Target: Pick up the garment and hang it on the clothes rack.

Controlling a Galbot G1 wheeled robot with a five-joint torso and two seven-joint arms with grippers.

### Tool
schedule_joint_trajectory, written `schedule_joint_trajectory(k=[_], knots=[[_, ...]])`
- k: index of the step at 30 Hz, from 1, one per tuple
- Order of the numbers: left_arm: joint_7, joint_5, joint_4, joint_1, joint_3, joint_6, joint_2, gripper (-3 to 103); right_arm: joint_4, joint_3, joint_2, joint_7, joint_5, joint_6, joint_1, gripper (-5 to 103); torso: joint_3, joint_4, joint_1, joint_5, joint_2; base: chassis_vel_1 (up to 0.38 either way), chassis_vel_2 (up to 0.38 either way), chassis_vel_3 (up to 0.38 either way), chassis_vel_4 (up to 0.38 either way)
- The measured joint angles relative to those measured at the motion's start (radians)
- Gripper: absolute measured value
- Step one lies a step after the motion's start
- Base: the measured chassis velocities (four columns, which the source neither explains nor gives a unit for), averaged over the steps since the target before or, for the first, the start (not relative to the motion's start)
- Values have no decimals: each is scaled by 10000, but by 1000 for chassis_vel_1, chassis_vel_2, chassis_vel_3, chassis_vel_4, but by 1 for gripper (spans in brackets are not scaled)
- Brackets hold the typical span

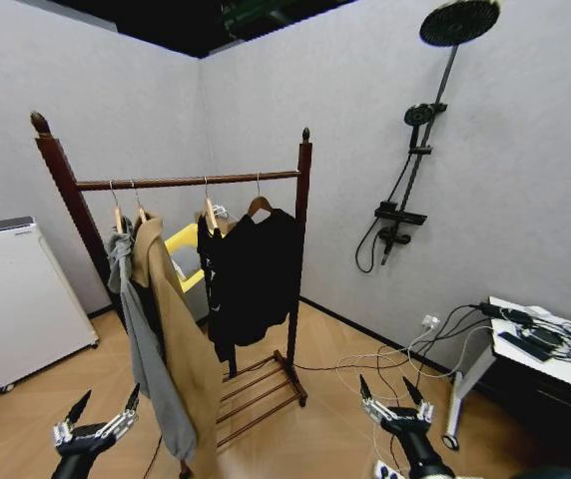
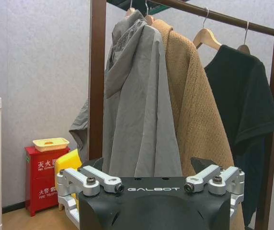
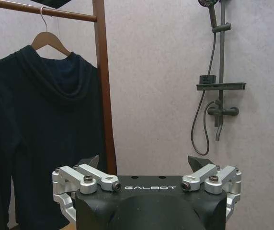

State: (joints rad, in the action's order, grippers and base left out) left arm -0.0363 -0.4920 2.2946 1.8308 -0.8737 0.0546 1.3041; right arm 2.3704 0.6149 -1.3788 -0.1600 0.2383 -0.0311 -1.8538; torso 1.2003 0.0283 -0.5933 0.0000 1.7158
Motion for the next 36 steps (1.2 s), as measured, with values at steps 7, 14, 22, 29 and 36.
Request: schedule_joint_trajectory(k=[7, 14, 22, 29, 36], knots=[[0, 0, 0, 0, 0, 0, 0, 100, -18, -12, 8, -1, 9, 21, 58, 100, 0, 0, -1, 0, 0, 0, 0, 0, 0], [0, 0, 0, 0, 0, 0, 0, 100, -23, -17, 12, -4, 16, 44, 85, 100, 0, 0, -1, 0, 0, 0, 0, 0, 0], [0, 0, 0, 0, 0, 0, 0, 100, -30, -23, 14, -5, 21, 58, 101, 100, 0, -1, -1, 0, 0, -18, -22, -23, -15], [0, 0, 0, 0, 0, 0, 0, 100, -35, -24, 14, -5, 25, 67, 107, 100, 0, 1, -1, 1, 0, -78, -73, -80, -74], [0, 0, 0, 1, 0, 0, 0, 100, -36, -25, 16, -5, 27, 72, 111, 100, 0, 1, 0, 1, 0, -98, -102, -91, -105]])
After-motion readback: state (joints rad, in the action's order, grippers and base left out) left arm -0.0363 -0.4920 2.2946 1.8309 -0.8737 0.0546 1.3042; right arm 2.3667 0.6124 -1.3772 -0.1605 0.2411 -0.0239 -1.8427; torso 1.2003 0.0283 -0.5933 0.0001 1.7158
